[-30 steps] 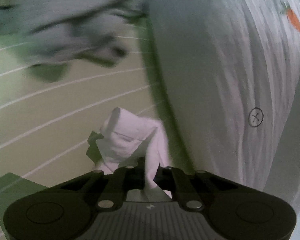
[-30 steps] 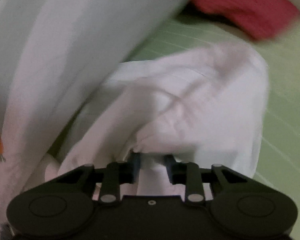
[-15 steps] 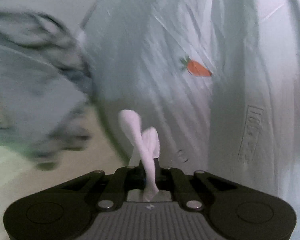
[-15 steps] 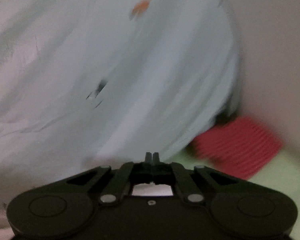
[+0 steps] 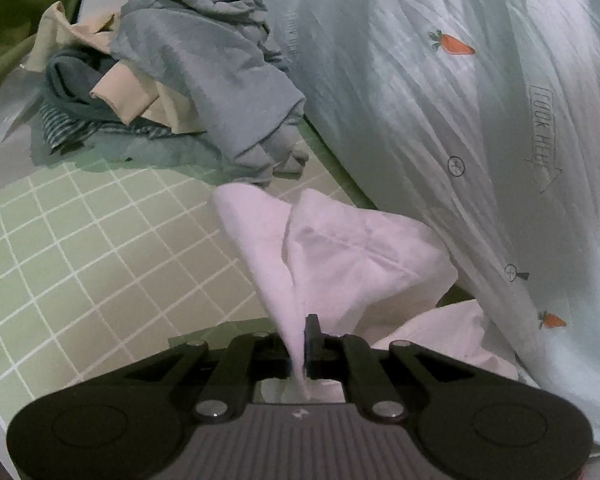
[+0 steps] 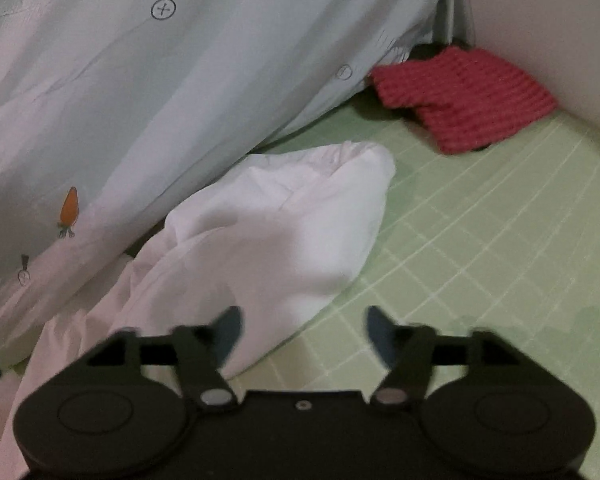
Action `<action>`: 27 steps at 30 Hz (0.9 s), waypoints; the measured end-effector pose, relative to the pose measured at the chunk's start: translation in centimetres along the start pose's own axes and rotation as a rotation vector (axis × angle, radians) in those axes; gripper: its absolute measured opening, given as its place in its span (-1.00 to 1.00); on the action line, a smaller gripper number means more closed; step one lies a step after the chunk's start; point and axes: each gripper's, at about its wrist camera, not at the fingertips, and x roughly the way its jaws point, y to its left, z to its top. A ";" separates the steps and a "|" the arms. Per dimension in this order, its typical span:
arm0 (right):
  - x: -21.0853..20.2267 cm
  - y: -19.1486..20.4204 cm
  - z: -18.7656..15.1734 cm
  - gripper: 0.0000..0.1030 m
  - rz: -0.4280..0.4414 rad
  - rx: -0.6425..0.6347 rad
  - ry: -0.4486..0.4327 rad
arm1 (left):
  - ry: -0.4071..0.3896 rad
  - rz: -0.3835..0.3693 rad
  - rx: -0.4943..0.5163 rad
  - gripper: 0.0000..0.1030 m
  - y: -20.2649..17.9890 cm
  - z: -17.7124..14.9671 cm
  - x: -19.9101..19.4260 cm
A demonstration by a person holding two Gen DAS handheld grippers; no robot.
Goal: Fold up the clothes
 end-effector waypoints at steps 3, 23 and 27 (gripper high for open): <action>1.9 0.8 1.1 0.74 0.013 0.063 0.009 | 0.009 0.018 -0.032 -0.87 0.3 0.7 1.2; 13.9 2.0 9.3 -0.86 -0.127 0.293 -0.015 | -0.054 0.046 -0.142 -0.93 -2.3 10.0 10.0; 7.8 3.6 14.4 -0.89 -0.018 0.306 -0.221 | -0.189 -0.114 -0.093 -0.93 -7.8 15.5 7.5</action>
